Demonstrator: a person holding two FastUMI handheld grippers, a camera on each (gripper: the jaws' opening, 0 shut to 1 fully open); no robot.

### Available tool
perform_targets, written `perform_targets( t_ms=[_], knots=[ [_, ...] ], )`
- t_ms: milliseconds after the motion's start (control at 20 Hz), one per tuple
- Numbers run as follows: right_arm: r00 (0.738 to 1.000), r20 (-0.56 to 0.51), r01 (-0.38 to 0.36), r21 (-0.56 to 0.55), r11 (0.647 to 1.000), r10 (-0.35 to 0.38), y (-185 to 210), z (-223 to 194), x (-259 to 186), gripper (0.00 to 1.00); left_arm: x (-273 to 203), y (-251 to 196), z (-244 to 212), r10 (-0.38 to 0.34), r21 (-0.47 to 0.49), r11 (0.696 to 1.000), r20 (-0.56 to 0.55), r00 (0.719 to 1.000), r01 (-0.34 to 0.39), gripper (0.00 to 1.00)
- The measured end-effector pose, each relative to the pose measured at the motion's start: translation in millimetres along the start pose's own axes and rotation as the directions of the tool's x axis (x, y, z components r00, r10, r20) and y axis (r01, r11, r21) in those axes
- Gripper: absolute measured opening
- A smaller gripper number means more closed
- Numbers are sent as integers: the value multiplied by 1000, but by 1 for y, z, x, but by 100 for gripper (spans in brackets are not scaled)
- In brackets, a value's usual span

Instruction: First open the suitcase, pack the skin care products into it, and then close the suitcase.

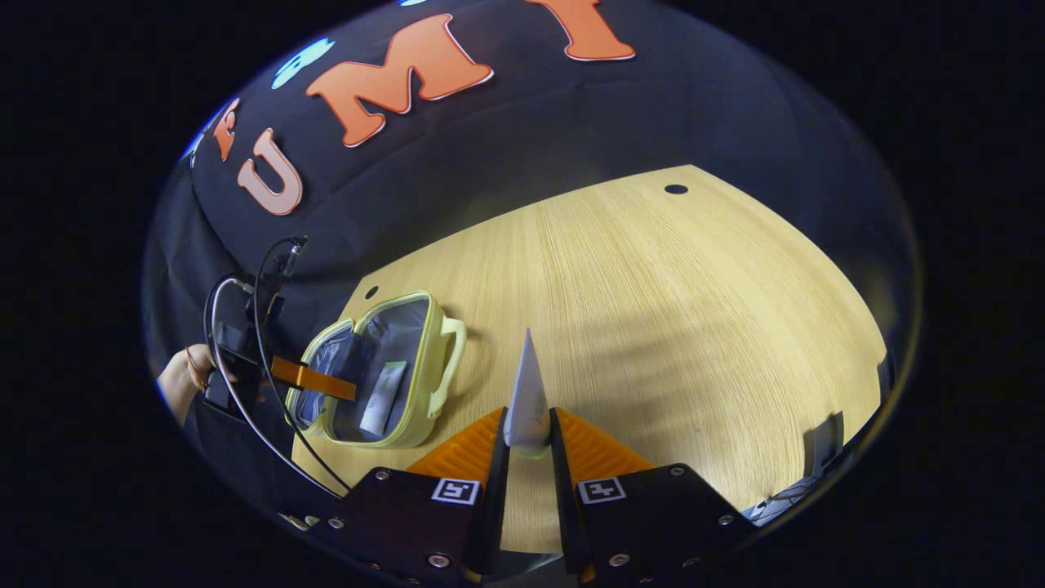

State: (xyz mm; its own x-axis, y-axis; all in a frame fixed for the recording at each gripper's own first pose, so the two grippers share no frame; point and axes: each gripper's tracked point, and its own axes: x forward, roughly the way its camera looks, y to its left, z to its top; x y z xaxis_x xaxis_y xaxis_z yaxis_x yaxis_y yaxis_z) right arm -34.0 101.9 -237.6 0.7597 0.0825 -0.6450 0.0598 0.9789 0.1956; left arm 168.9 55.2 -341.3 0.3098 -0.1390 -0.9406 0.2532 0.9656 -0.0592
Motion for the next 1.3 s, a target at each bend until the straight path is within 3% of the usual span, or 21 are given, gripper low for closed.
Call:
perform_targets(
  t_ms=[250,450,650,750,1000,1200,1300],
  knots=[
    [996,43,-75,-88,993,79,35,58,-14,30,-60,-9,-22,-54,-8,998,135,989,55,98],
    [980,-45,-200,-146,969,196,102,79,-16,30,-86,21,-60,-49,-66,996,240,970,67,98],
    [948,-153,-308,-219,926,279,176,79,3,30,-103,41,-99,-70,-165,977,340,938,133,98],
    [930,-252,-328,-242,913,267,205,63,23,30,-108,41,-123,-93,-196,965,359,928,173,98],
    [836,-512,-352,-224,909,198,240,-10,65,30,-114,59,-167,-89,-262,944,383,919,201,98],
    [782,-617,-247,-181,952,86,226,-53,104,30,-125,81,-189,-47,-312,932,401,915,185,98],
    [769,-637,-202,-180,963,42,214,-65,116,30,-130,91,-200,-32,-336,924,405,914,181,98]
  ],
)
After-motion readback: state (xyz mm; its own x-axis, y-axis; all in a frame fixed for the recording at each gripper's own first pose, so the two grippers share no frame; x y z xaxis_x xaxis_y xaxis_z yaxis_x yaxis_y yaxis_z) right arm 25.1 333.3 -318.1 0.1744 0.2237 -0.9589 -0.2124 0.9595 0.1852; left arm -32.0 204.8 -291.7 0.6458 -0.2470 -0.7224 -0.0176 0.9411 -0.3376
